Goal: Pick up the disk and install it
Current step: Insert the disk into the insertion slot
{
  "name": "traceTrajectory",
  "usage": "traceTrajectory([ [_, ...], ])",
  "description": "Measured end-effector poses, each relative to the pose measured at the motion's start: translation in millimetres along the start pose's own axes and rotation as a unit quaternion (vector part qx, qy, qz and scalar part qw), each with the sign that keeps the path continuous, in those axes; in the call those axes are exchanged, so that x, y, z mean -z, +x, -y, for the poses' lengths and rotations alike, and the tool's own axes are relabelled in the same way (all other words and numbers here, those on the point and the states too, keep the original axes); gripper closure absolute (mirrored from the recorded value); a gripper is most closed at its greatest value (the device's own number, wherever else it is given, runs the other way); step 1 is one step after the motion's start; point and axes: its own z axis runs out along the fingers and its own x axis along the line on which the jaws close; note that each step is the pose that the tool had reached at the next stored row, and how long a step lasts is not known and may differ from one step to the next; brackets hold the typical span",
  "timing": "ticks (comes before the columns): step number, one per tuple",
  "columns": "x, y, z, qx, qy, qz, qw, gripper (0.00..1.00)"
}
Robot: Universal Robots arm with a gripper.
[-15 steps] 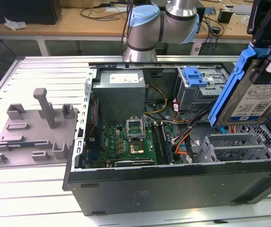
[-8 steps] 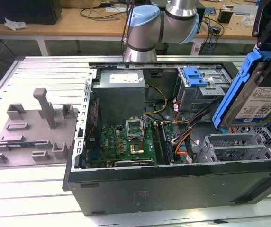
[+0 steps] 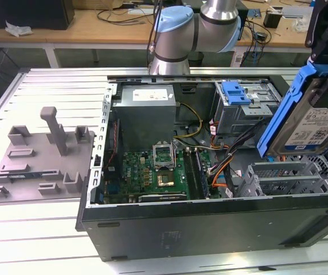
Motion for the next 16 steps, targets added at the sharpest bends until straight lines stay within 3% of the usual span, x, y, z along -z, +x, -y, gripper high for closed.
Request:
traceTrajectory([
  [16,-2.4,1.8,0.1,0.002,0.0003,0.0001,1.0,0.63],
])
